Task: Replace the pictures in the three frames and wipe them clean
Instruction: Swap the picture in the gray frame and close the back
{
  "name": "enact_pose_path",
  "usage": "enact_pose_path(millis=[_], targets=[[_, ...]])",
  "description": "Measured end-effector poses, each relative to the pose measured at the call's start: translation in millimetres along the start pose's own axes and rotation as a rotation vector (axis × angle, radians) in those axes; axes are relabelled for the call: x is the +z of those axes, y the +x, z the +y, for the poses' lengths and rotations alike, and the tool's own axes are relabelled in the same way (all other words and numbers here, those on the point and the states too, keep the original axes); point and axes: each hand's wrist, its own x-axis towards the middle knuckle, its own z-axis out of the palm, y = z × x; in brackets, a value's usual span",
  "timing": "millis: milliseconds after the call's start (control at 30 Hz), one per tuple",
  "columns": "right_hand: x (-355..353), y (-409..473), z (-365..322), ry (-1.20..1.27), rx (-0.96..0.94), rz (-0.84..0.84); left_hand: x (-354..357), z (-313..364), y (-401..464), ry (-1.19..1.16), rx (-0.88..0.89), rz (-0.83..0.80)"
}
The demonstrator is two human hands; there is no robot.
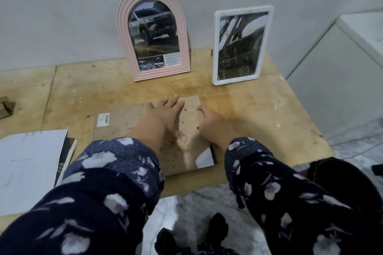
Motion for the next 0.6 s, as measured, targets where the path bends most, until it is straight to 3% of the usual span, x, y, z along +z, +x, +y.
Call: enact_pose_path(millis=[100,467,600], targets=[[-6,15,-12,-0.092,-0.022,0.017,2,-11,0,-0.054,-0.030,0.051],[-23,32,-35,-0.388,0.034,-0.469,9,-25,10,-0.194,-0.098,0.040],[-11,14,-31,-0.417,0.005,-0.481,9,-25,8,-0.197,-0.101,0.028]])
